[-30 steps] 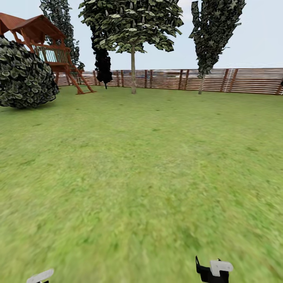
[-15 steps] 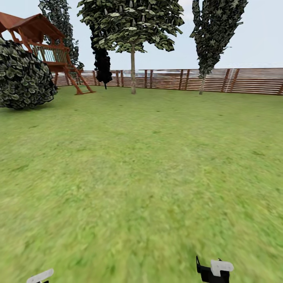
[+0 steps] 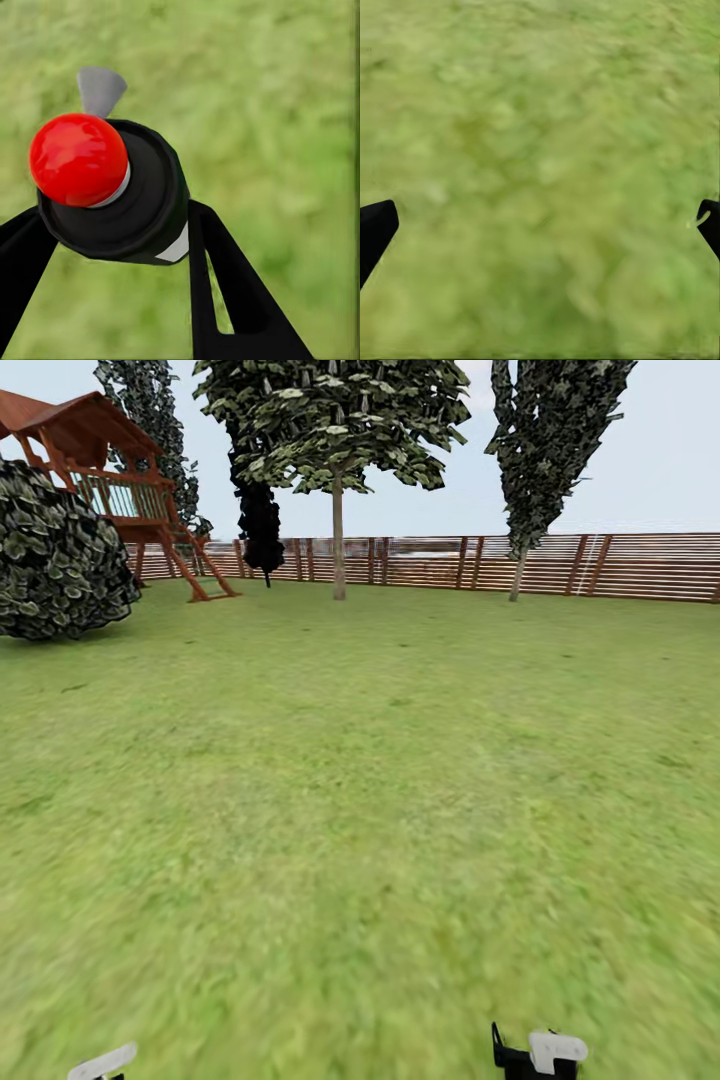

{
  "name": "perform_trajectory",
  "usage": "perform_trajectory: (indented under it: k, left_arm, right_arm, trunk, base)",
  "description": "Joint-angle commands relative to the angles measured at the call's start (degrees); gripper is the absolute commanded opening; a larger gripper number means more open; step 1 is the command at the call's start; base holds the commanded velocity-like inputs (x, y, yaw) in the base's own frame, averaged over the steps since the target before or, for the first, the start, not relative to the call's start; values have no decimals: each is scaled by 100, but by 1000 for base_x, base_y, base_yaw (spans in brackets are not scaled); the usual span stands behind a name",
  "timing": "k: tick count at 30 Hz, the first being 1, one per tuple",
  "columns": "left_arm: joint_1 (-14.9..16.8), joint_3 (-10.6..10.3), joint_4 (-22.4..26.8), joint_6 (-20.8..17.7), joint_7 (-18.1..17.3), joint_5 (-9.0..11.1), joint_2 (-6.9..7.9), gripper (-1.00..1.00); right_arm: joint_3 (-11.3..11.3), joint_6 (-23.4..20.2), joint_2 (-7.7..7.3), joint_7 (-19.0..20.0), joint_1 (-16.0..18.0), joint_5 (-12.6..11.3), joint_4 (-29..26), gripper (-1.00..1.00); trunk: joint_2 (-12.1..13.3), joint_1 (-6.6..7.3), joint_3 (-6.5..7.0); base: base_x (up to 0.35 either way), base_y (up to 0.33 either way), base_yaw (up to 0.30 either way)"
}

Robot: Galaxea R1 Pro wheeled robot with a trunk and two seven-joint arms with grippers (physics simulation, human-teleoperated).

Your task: In the garden, pick up the pesticide atomizer on the floor and spray pesticide onto both trees until each tree trunk is fully covered.

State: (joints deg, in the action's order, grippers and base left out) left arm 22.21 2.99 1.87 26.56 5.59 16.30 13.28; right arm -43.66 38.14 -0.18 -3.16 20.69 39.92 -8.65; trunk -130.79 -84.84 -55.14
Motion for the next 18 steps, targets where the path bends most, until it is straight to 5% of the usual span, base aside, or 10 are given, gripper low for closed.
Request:
perform_trajectory:
  k: [1, 18]
  left_arm:
    - [3, 27, -2, 16, 3, -13, -1, -100]
    - [4, 27, -1, 26, 3, -13, -1, -100]
  right_arm:
    - [-34, 18, -1, -35, 5, 53, 143, 100]
    - [-32, 3, -1, -28, 5, 51, 716, 100]
  trunk:
    - [-2, -2, -5]
    - [-2, -2, -5]
  base:
    - [340, 0, 0]
    - [340, 0, 0]
